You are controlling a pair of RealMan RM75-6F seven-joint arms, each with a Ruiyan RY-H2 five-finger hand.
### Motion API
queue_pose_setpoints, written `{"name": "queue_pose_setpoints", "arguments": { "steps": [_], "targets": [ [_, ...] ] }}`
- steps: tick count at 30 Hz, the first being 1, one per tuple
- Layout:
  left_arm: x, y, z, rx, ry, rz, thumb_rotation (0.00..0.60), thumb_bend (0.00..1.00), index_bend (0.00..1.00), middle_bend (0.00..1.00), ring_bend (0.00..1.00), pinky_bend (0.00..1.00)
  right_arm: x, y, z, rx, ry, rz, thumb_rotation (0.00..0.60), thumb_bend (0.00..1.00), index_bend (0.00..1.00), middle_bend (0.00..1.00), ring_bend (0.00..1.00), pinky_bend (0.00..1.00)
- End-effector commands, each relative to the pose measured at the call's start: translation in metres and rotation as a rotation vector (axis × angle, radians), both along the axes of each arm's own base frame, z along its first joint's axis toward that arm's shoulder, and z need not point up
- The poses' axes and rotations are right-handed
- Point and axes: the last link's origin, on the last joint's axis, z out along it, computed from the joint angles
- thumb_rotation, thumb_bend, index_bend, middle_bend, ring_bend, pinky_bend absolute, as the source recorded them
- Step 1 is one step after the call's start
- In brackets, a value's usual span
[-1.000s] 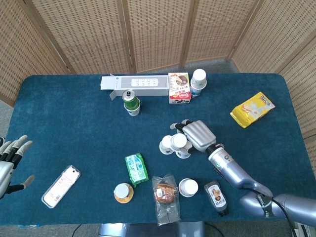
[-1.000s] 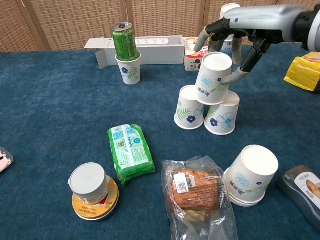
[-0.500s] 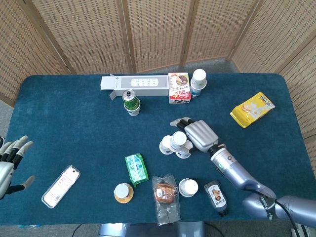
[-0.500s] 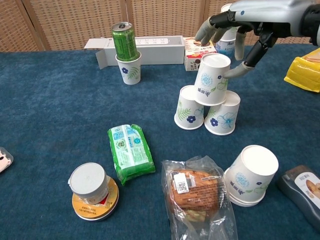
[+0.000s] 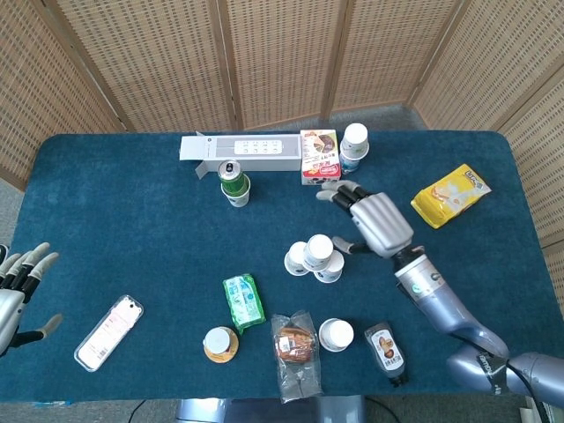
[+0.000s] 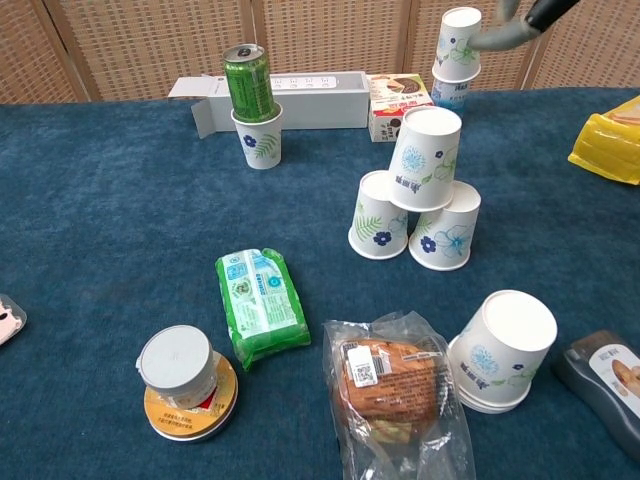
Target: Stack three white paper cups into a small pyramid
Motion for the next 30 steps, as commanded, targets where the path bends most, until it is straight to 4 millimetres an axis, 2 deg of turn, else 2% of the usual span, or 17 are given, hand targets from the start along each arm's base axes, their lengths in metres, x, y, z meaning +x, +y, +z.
{"name": "queue_pose_setpoints", "arguments": {
  "steps": [1,4,11,15,20,25,27,30],
  "targets": [
    [0.001,0.0,0.0,-0.001,-0.002,-0.004,0.6,0.32,0.02,0.0,0.0,0.0,-0.014,-0.001,0.019,-0.069,-0.074,-0.007,0.6,0.28,0.23,0.21,0.18,0.47],
    [0.002,-0.002,0.001,-0.002,-0.003,-0.009,0.6,0.32,0.02,0.0,0.0,0.0,-0.031,-0.002,0.029,-0.112,-0.114,-0.047,0.6,0.28,0.23,0.21,0.18,0.47],
    [0.003,-0.004,0.002,0.0,-0.012,-0.02,0.6,0.32,0.02,0.0,0.0,0.0,-0.085,-0.011,0.055,-0.282,-0.094,-0.125,0.6,0.28,0.25,0.21,0.18,0.47],
    [0.004,-0.005,0.002,-0.005,-0.011,-0.027,0.6,0.32,0.02,0.0,0.0,0.0,-0.112,-0.008,0.07,-0.36,-0.102,-0.194,0.6,0.27,0.25,0.21,0.18,0.47],
    [0.004,-0.006,0.003,0.002,-0.011,-0.032,0.6,0.32,0.02,0.0,0.0,0.0,-0.15,0.007,0.084,-0.442,-0.045,-0.283,0.6,0.27,0.23,0.19,0.17,0.47],
    [0.005,-0.009,0.005,0.013,-0.01,-0.038,0.6,0.32,0.02,0.0,0.0,0.0,-0.176,0.024,0.095,-0.458,-0.05,-0.37,0.6,0.27,0.23,0.18,0.15,0.43],
    [0.005,-0.01,0.006,0.018,-0.007,-0.041,0.6,0.32,0.02,0.0,0.0,0.0,-0.185,0.035,0.096,-0.445,-0.032,-0.406,0.6,0.24,0.22,0.18,0.13,0.39],
    [0.006,-0.012,0.006,0.024,0.0,-0.046,0.6,0.32,0.01,0.0,0.0,0.0,-0.194,0.053,0.095,-0.41,0.013,-0.46,0.6,0.21,0.21,0.13,0.06,0.28]
  ]
}}
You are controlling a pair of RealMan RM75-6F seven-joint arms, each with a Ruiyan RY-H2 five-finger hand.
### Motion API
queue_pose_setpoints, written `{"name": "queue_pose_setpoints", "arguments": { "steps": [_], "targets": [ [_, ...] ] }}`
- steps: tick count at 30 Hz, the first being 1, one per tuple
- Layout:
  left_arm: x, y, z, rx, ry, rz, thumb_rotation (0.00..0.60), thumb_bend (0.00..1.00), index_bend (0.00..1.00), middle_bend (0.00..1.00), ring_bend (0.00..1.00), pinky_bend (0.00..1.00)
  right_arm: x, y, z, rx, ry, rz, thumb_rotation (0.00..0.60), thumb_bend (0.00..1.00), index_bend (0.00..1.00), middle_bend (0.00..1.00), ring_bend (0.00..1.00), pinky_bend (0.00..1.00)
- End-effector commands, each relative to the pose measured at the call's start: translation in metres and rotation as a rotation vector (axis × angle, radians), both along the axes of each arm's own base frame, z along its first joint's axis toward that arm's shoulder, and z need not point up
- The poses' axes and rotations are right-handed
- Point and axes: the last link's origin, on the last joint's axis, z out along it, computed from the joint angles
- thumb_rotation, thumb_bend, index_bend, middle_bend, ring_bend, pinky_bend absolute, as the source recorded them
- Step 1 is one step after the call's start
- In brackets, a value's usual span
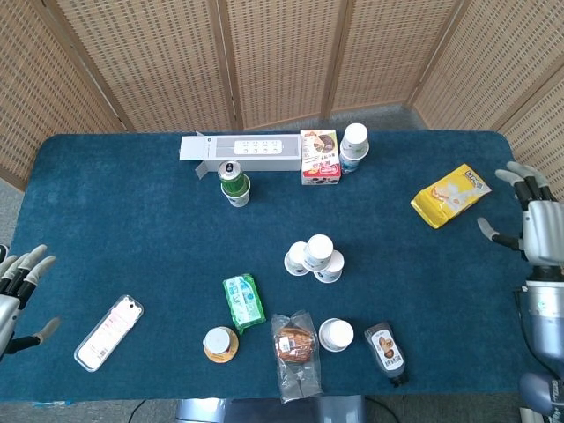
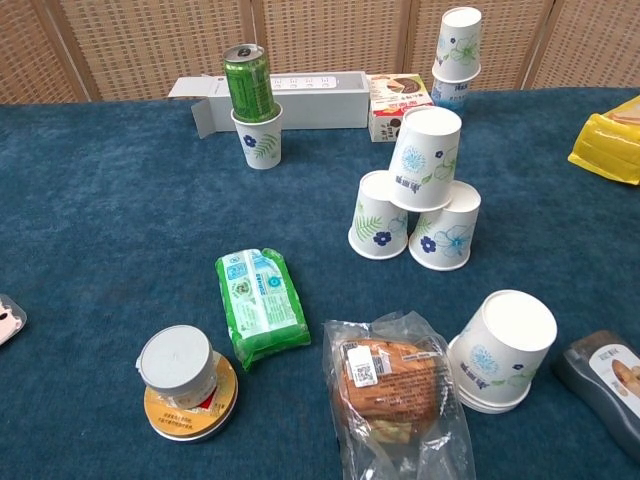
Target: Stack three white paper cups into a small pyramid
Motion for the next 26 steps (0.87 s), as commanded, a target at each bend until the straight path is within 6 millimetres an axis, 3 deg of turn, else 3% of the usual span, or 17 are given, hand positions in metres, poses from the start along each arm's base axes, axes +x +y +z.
{"name": "queue_pose_setpoints", "arguments": {
  "steps": [1,4,7,17,26],
  "targets": [
    [0.001,-0.002,-0.001,0.002,0.005,-0.003,0.6,0.32,0.01,0.0,0.0,0.0,-0.011,0.022,0.0,0.045,0.033,-0.073,0.6,0.2,0.21,0.11,0.03,0.22],
    [-0.001,-0.004,-0.002,0.011,0.018,0.0,0.6,0.32,0.01,0.0,0.0,0.0,-0.014,0.041,-0.002,0.077,0.063,-0.127,0.6,0.18,0.17,0.07,0.0,0.07],
    [-0.004,-0.007,-0.003,0.018,0.023,0.013,0.6,0.32,0.01,0.0,0.0,0.0,-0.016,0.059,-0.006,0.108,0.102,-0.159,0.6,0.15,0.15,0.01,0.0,0.0],
    [-0.008,-0.012,0.001,0.025,0.016,-0.014,0.6,0.32,0.01,0.0,0.0,0.0,-0.019,0.109,-0.024,0.124,0.153,-0.185,0.6,0.07,0.13,0.0,0.0,0.0],
    [-0.006,-0.02,0.006,0.018,-0.004,-0.049,0.6,0.32,0.0,0.0,0.0,0.0,-0.017,0.12,-0.031,0.138,0.159,-0.17,0.6,0.07,0.13,0.0,0.0,0.0]
  ]
}}
